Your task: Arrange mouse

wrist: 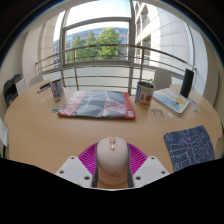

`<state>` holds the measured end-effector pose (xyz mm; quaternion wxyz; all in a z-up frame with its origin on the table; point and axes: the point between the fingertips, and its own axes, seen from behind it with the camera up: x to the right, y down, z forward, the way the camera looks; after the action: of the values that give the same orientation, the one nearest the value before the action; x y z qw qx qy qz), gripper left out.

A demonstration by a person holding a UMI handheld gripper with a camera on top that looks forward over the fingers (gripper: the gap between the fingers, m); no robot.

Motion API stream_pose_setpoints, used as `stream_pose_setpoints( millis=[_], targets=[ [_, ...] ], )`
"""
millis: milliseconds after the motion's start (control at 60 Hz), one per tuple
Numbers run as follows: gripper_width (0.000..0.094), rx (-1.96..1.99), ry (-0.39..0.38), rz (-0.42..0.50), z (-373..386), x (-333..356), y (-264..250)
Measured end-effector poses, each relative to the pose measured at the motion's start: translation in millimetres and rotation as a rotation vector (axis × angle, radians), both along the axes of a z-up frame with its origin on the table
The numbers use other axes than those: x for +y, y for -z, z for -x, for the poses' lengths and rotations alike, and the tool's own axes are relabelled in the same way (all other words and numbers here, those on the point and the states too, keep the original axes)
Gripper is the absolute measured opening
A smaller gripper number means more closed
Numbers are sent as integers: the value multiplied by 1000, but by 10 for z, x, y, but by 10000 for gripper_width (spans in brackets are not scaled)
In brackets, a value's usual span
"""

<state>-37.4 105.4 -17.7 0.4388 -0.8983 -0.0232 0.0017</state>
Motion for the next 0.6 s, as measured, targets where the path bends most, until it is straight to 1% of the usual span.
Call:
stream_pose_setpoints(
  millis=[83,150,233,317,367,417,467,533,600],
  targets=[
    [387,30,-23,3,47,-66,-94],
    [388,37,-52,-36,121,-114,-392],
    [388,86,-92,-134,207,-218,-1055],
    [387,111,-121,-246,115,-301,-1833],
    [386,98,-121,-316,-92,-342,-2239],
    [385,112,-107,-357,-345,-385,-2559],
    [385,118,-73,-364,-710,-326,-2584],
    [384,93,-19,-351,-1321,-293,-2448],
    [385,42,26,-285,-1876,-190,-2084]
  ],
)
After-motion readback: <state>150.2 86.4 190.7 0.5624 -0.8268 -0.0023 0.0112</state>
